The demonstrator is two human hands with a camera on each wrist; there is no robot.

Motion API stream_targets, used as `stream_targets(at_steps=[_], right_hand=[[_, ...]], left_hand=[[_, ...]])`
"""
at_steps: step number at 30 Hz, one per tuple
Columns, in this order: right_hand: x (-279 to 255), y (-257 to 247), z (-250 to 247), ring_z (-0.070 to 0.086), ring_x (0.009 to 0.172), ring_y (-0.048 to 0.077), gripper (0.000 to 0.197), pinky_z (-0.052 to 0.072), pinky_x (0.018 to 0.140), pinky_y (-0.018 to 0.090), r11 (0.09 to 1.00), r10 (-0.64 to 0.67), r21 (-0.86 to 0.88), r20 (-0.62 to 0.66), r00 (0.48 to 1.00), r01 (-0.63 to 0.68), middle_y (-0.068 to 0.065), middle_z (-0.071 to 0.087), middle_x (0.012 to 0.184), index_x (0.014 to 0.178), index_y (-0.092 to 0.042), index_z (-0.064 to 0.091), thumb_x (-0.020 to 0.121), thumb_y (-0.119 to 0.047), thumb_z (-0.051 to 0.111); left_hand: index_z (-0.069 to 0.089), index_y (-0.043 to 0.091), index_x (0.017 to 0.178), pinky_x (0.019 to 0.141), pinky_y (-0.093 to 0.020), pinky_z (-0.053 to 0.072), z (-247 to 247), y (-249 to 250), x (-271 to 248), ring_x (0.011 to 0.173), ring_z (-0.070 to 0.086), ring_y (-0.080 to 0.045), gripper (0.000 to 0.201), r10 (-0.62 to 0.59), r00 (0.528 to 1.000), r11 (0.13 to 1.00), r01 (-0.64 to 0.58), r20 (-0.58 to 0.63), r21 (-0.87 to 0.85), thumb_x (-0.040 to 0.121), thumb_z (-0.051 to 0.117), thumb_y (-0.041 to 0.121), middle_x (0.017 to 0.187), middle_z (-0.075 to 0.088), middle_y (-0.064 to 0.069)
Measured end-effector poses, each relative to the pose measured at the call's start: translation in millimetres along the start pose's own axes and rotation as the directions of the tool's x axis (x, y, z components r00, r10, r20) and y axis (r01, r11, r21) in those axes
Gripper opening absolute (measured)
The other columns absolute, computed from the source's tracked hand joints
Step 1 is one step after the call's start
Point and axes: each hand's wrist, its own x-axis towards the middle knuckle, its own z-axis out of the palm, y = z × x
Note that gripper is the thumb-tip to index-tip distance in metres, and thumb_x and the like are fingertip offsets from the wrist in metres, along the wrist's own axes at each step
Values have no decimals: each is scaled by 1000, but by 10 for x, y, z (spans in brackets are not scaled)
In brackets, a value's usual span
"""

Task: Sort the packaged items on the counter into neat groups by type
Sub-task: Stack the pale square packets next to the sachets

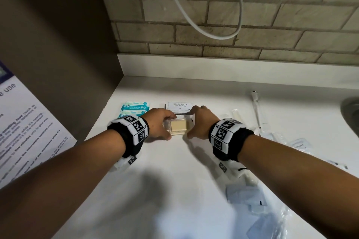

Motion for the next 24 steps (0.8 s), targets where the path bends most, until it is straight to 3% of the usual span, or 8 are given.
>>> stream_targets(at_steps=[5,10,13,17,21,24], right_hand=[[35,-110,-56,53,111,27,71,52,89,39,958,-186,-217,37,982,190,4,52,120,130,-18,52,66,-23,81],[77,-194,-37,48,115,25,62,50,84,35,876,-225,-404,142,964,264,3,57,120,129,-18,53,72,-27,76],[98,-198,-24,48,116,26,64,51,89,37,871,-219,-416,148,964,262,6,54,121,130,-16,53,72,-30,76],[72,-167,-20,47,115,27,59,51,89,39,865,-222,-426,152,963,267,6,53,120,128,-19,56,74,-37,73],[68,-124,-11,52,110,25,63,51,85,37,901,-209,-364,113,971,236,4,60,114,121,-20,56,67,-45,78],[72,-119,-34,57,104,24,51,51,83,34,911,-196,-339,142,970,233,2,64,110,111,-20,62,68,-43,78]], left_hand=[[57,24,129,86,-24,43,-16,14,26,103,58,-17,67,15,1000,999,-15,7,53,69,85,17,121,64,4],[57,24,122,87,-28,50,23,41,46,98,60,-17,69,-12,1000,995,10,14,96,61,88,32,114,63,4],[58,21,121,89,-32,50,36,54,64,100,60,-20,65,5,1000,989,-7,8,145,63,87,34,115,61,0],[63,23,113,82,-27,47,5,37,89,92,57,-18,53,14,1000,988,-16,9,151,66,86,28,111,65,0],[61,24,119,81,-27,46,-40,34,112,94,57,-19,58,30,999,988,-32,19,151,67,86,24,113,62,0],[58,22,124,85,-27,46,-47,40,109,103,58,-21,62,37,999,984,-40,18,176,68,85,24,116,58,-1]])
